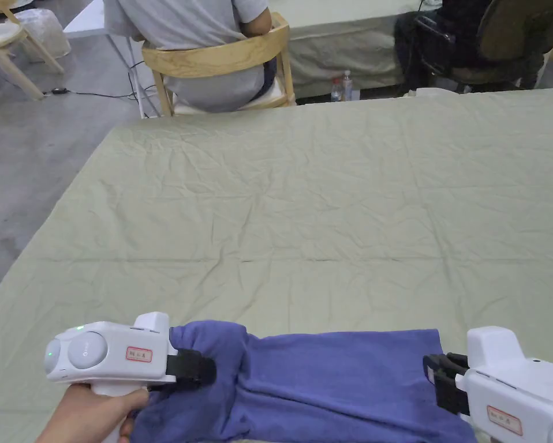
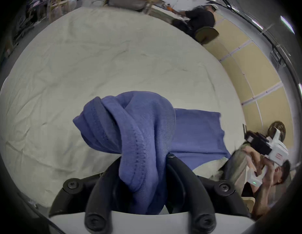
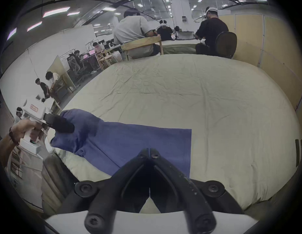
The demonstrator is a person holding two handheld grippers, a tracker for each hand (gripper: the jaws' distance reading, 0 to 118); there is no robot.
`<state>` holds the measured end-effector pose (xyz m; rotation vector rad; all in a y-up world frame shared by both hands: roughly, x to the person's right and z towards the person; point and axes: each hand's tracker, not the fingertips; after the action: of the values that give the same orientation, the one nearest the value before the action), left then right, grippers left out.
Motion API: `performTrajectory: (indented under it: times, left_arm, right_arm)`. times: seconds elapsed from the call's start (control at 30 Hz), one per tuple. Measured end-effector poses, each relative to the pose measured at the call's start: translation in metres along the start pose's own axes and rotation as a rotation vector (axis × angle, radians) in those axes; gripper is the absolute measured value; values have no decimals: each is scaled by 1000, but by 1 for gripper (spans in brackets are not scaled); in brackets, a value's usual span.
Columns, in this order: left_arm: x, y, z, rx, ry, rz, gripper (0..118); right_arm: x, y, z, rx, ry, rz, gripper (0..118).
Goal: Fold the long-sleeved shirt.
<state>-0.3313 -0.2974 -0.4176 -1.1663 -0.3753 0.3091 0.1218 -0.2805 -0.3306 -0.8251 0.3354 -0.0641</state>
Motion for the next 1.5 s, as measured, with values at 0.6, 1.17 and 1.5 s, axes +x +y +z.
performTrajectory:
  times: [0.6,1.17,1.5]
  left_arm:
    - [205,41,-187,-202,-60,-89,51]
    - [280,32,-174,-213,-270,-79,82]
    - [251,32,-100,87,-249,-232,12]
  right_arm:
    - [86,-45,46,48,-110,-212,1]
    - [88,-49,44,32,-112,-243,1]
    - [92,-51,51,40,-130,-241,1]
